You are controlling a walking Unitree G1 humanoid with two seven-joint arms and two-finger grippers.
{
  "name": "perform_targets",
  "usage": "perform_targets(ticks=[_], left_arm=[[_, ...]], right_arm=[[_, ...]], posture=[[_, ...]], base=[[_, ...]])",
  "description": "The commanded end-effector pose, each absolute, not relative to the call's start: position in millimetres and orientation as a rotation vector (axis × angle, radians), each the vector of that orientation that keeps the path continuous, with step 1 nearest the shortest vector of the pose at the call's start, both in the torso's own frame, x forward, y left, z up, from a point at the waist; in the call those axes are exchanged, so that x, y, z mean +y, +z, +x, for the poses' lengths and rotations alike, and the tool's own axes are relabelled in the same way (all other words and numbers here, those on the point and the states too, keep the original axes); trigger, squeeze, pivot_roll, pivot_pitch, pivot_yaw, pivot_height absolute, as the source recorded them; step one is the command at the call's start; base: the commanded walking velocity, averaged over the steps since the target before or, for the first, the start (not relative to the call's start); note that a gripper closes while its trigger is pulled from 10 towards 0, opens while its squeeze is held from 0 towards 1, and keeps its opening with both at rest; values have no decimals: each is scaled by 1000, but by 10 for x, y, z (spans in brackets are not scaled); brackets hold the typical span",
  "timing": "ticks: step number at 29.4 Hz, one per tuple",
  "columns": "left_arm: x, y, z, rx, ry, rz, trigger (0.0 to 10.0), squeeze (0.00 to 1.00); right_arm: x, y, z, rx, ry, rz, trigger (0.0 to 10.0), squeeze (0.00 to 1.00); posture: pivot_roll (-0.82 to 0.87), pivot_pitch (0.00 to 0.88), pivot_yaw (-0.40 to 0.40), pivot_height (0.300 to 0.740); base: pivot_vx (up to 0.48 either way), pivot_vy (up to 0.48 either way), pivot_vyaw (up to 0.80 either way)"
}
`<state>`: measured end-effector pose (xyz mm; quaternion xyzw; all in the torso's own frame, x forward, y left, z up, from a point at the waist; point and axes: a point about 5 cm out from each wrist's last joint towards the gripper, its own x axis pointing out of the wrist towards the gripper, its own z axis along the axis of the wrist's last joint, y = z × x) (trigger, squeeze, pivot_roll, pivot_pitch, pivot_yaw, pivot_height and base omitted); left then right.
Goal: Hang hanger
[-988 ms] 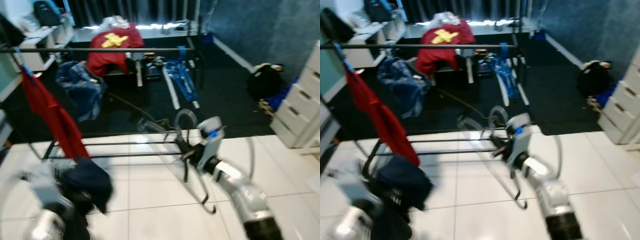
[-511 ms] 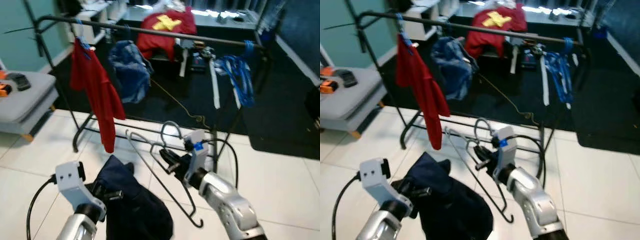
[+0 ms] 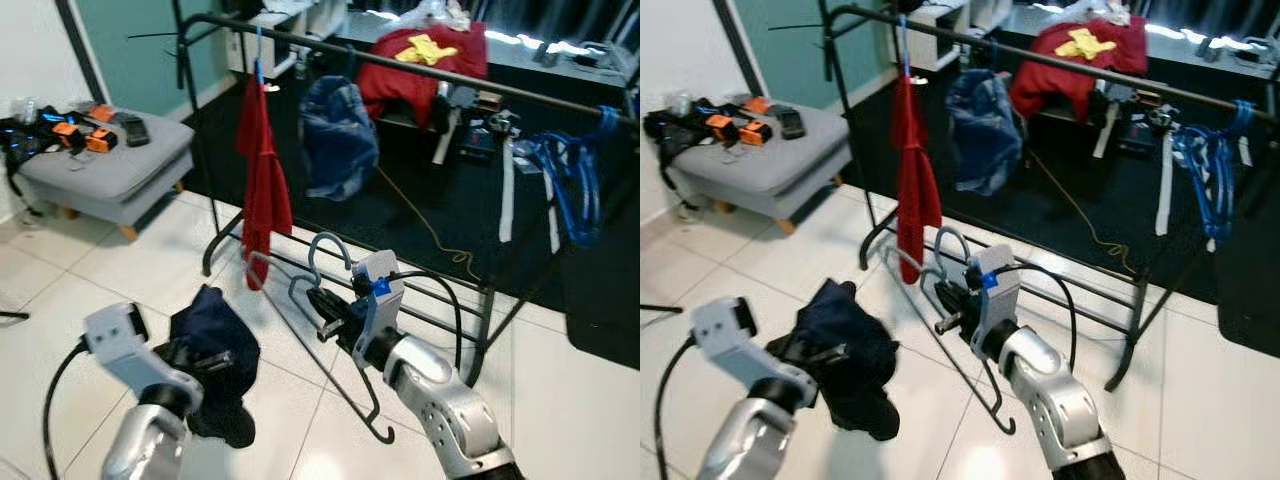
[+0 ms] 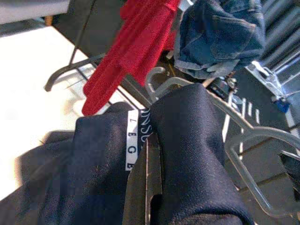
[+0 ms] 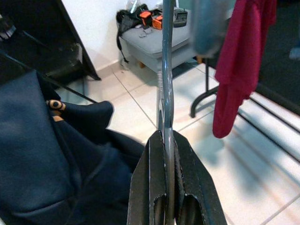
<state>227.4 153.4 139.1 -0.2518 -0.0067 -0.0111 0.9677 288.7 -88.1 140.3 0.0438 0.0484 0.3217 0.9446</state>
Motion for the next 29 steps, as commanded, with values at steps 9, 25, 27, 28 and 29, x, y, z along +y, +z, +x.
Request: perform_targets(ticks=[9,25,27,28,29], left_arm=[[1401,1409,2354,6,-69,-524,10000,0],[1275,1423,2427,44,-225,-331,10000,0],[1294,1436,2427,36,-209,-257,10000,0],[1304,1447,2423,26,-198,-171,10000,0],[1304,1447,2423,26,-198,-171,10000,0]], right_arm=[[-859,1448,2917,69,657,52,10000,0],[-873,1488,2919,29,650,-9,10000,0],[-869,1493,2907,22,659,-36,10000,0],[-851,1504,2888,7,676,-93,10000,0],[-851,1504,2888,7,676,-93,10000,0]], posture=[[-49,76,-75,740],[-64,66,-24,740],[-65,71,-22,740],[-64,71,-22,740],[-64,71,-22,740]], base=[[0,0,712],[0,0,692],[0,0,694],[0,0,694],[0,0,694]])
